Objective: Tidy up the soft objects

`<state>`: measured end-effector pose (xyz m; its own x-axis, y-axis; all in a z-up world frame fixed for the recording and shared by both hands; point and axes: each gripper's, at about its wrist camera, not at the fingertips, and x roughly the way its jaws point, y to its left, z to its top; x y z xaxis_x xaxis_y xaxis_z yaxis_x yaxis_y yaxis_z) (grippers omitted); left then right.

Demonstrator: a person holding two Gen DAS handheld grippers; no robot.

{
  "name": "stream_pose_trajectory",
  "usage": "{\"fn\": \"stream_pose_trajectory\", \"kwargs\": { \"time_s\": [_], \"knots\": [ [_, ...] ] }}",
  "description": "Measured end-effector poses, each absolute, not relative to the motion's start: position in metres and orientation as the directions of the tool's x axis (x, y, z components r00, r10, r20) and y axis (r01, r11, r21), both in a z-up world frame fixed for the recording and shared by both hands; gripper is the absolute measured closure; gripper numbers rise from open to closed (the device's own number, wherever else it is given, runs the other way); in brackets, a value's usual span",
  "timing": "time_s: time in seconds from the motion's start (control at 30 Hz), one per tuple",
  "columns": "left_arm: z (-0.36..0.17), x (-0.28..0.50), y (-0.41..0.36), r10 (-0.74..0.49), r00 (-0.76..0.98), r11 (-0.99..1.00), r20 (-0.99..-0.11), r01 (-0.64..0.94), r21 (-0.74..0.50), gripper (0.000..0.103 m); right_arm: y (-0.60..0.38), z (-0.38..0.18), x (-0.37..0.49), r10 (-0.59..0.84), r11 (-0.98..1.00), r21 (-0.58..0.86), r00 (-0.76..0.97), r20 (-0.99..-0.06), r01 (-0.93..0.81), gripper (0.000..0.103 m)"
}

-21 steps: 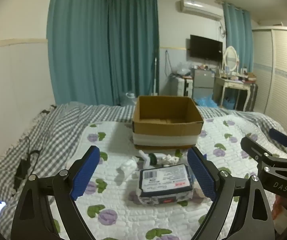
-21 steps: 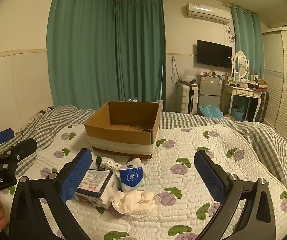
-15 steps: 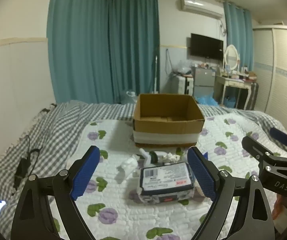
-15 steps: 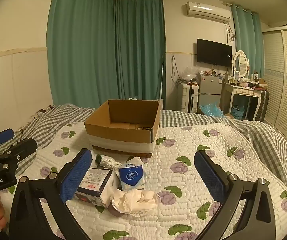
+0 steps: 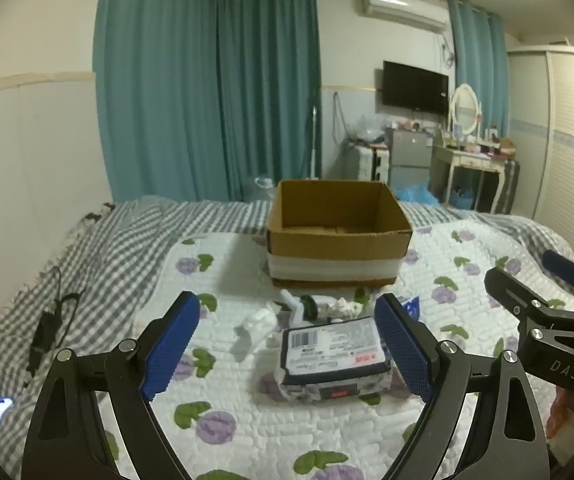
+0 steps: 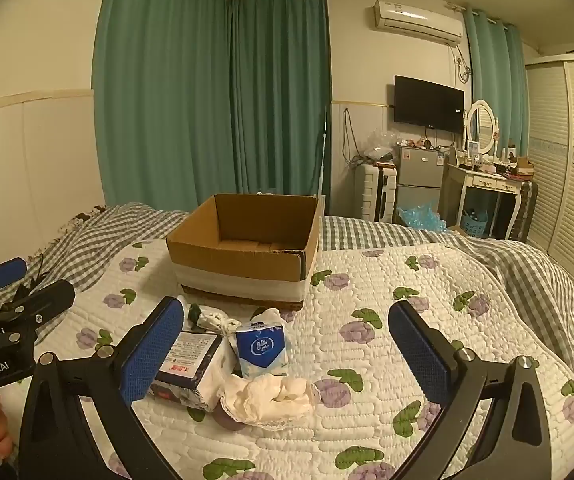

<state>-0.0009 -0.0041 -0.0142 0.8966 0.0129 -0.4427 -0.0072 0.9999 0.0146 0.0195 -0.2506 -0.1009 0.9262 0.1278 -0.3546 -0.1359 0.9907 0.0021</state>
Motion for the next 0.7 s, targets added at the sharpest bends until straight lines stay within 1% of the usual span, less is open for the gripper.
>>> {"fn": "stream_pose_trajectory", "kwargs": {
  "time_s": [0.7],
  "knots": [
    [-0.0158, 0.0005, -0.0048, 0.009, 0.889, 1.0, -0.459, 0.0, 0.019, 0.012, -0.2505, -0.102, 0.0196, 0.13, 0.99, 0.003, 0.925, -0.358, -0.138, 0.0]
  ]
}}
